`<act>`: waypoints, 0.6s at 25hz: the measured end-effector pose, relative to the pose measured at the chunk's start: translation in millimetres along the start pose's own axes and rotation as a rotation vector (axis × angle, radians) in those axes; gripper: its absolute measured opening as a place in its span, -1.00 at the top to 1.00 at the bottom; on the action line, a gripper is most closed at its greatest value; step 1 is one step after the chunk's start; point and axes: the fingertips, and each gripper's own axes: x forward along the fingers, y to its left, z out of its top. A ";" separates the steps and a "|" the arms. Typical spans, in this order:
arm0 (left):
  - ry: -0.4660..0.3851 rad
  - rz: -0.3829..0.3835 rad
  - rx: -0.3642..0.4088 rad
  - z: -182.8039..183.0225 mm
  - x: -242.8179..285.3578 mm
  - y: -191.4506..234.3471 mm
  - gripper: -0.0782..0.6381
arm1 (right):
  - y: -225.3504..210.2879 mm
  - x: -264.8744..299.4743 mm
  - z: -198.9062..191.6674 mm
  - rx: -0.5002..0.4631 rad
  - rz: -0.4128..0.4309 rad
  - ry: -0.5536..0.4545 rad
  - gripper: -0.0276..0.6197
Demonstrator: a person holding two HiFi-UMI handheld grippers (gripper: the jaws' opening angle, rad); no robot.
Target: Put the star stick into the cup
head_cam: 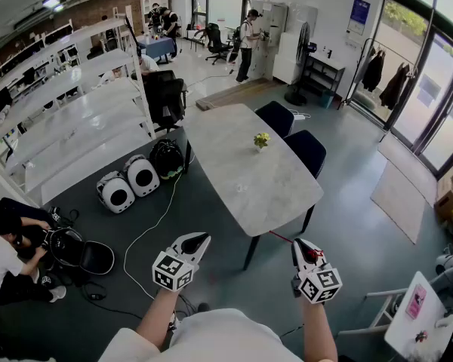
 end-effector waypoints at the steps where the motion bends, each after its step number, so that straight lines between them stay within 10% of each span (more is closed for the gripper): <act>1: 0.000 0.000 0.000 -1.0 -1.7 1.8 0.70 | 2.2 1.4 -0.8 0.000 0.001 0.000 0.87; 15: 0.012 -0.006 -0.020 -6.2 -12.1 14.0 0.70 | 19.5 9.0 -5.8 0.033 0.000 0.004 0.86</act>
